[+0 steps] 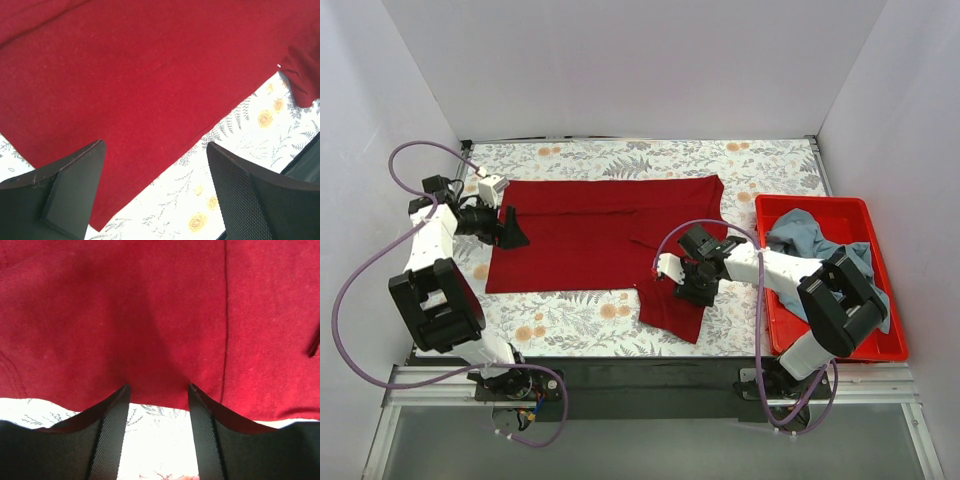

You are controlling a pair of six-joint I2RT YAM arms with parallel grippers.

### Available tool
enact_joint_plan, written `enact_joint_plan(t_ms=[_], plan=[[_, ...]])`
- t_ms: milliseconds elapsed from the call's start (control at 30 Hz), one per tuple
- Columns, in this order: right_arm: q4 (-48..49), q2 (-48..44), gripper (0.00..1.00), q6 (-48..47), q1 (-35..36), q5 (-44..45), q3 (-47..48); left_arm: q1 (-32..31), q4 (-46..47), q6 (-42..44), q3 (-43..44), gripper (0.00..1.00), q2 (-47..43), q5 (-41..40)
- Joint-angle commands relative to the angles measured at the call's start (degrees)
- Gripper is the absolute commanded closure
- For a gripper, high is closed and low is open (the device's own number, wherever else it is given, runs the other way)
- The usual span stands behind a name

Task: Fold and stack the t-shirts
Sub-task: Fold the tshirt

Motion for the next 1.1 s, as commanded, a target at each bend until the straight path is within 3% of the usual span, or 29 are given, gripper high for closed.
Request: enact_joint_plan(t_ms=[0, 133, 167, 200, 233, 367, 533, 767, 1067], plan=[[2.5, 1.6, 0.48, 0.4, 0.8, 1.5, -4.0, 0.2, -4.2, 1.0, 3.1, 0.18, 1.7, -0.4], [2.5, 1.6, 0.73, 0.1, 0.8, 2.7, -4.8, 0.4, -7.0, 8.0, 2.3, 0.20, 1.6, -2.8], [2.4, 1.3, 0.89, 0.1, 0.8, 2.8, -4.8, 0.5, -7.4, 9.7, 1.1, 0.21, 1.3, -4.4], [2.3, 1.1, 0.97, 0.2, 0.8, 2.9, -4.8, 0.7, -7.4, 12.3, 0.5, 0.23, 1.1, -5.3], [1.9, 0.7, 0.99, 0.4, 0.9, 3.0, -4.8, 0.9, -7.3, 14.6, -0.1, 0.26, 1.2, -5.9], [0.9, -0.7, 0.99, 0.7, 0.8, 3.0, -4.4, 2.9, -14.7, 31.1, 0.0, 0.39, 4.6, -7.8], [-0.7, -1.8, 0.99, 1.7, -0.2, 1.9, -2.4, 3.0, -13.6, 44.0, -2.7, 0.46, 5.8, -13.2], [-2.8, -1.8, 0.99, 2.4, -1.8, 0.9, 0.8, 3.0, -6.4, 52.6, -10.0, 0.52, 5.5, -18.2], [-4.0, -0.6, 0.99, 2.2, -2.8, 0.3, 2.1, 3.1, 0.0, 55.4, -14.4, 0.53, 9.5, -25.8]])
